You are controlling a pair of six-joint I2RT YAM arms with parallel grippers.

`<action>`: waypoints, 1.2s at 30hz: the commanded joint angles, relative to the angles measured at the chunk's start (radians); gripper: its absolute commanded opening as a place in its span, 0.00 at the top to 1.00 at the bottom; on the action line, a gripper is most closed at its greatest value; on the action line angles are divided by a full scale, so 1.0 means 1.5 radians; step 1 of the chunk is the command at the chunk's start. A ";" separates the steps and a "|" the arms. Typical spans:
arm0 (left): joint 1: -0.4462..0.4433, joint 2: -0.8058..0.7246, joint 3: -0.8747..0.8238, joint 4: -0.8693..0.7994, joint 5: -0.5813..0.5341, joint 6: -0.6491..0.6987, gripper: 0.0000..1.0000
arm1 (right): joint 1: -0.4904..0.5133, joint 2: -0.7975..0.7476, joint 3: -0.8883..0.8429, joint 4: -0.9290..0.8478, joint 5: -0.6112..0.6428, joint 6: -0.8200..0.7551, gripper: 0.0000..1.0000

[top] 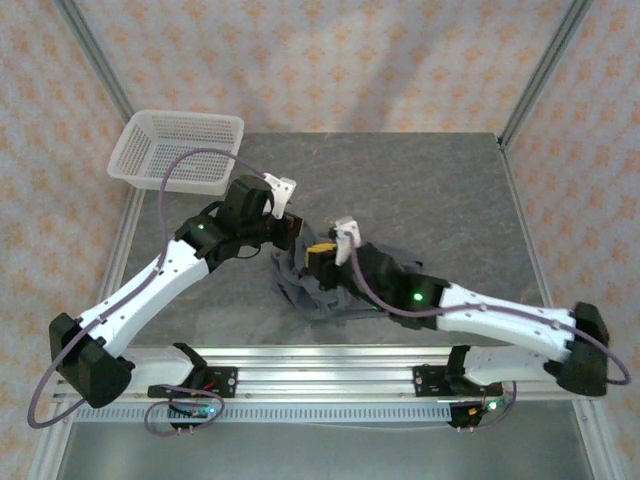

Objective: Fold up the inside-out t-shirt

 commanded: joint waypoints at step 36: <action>0.010 -0.030 -0.005 0.008 -0.100 0.001 0.74 | -0.126 0.110 0.095 -0.079 -0.206 0.041 1.00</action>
